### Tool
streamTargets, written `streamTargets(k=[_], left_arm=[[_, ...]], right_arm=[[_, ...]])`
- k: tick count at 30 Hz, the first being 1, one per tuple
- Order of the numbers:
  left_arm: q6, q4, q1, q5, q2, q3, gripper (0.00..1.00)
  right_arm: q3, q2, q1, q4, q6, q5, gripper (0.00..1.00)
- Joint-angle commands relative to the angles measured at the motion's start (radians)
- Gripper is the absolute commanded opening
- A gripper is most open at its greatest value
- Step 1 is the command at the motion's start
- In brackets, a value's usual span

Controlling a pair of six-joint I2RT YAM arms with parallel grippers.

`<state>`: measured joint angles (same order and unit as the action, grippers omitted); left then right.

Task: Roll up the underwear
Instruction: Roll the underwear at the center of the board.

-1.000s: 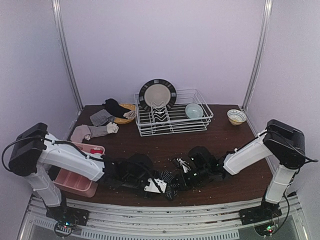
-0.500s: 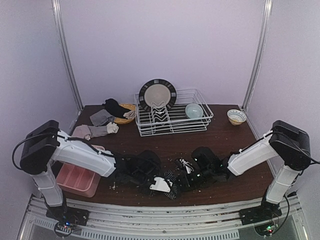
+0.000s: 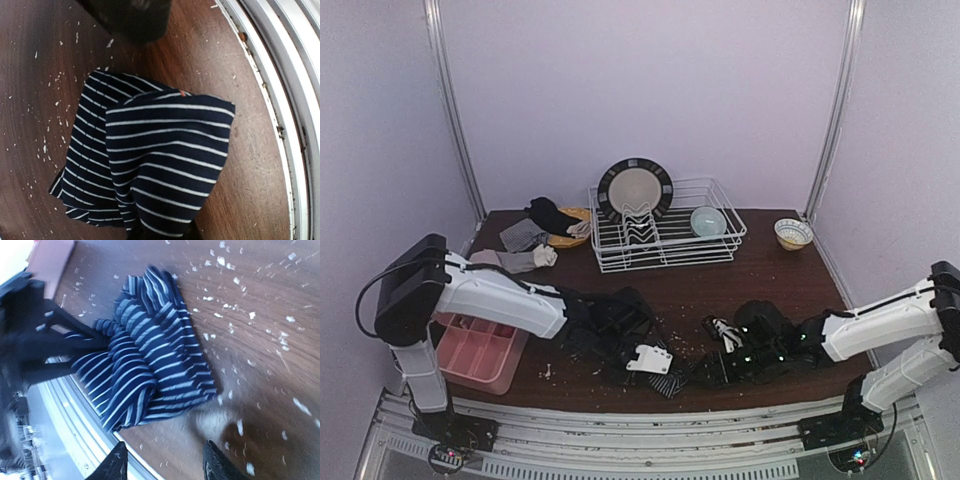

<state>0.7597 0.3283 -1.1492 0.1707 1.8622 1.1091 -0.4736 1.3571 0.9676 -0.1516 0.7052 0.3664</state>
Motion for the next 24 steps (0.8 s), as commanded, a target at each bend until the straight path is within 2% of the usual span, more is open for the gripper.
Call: streamTargets(k=[1, 6, 10, 13, 18, 24], left_arm=[[-0.050, 0.238, 0.020, 0.151, 0.081, 0.059, 0.00], [-0.074, 0.351, 0.065, 0.284, 0.136, 0.152, 0.00], [-0.080, 0.449, 0.108, 0.428, 0.190, 0.236, 0.00], [-0.081, 0.554, 0.120, 0.468, 0.256, 0.319, 0.00], [-0.081, 0.645, 0.120, 0.497, 0.338, 0.402, 0.00], [-0.077, 0.700, 0.121, 0.522, 0.399, 0.455, 0.00]], right_arm=[[0.021, -0.162, 0.091, 0.102, -0.067, -0.287, 0.50], [0.061, -0.295, 0.198, 0.114, -0.169, -0.451, 0.50], [0.095, -0.364, 0.242, 0.085, -0.260, -0.489, 0.50], [0.097, -0.388, 0.273, 0.076, -0.331, -0.506, 0.50], [0.084, -0.340, 0.327, 0.028, -0.439, -0.521, 0.50], [0.016, -0.204, 0.381, -0.015, -0.542, -0.538, 0.50]])
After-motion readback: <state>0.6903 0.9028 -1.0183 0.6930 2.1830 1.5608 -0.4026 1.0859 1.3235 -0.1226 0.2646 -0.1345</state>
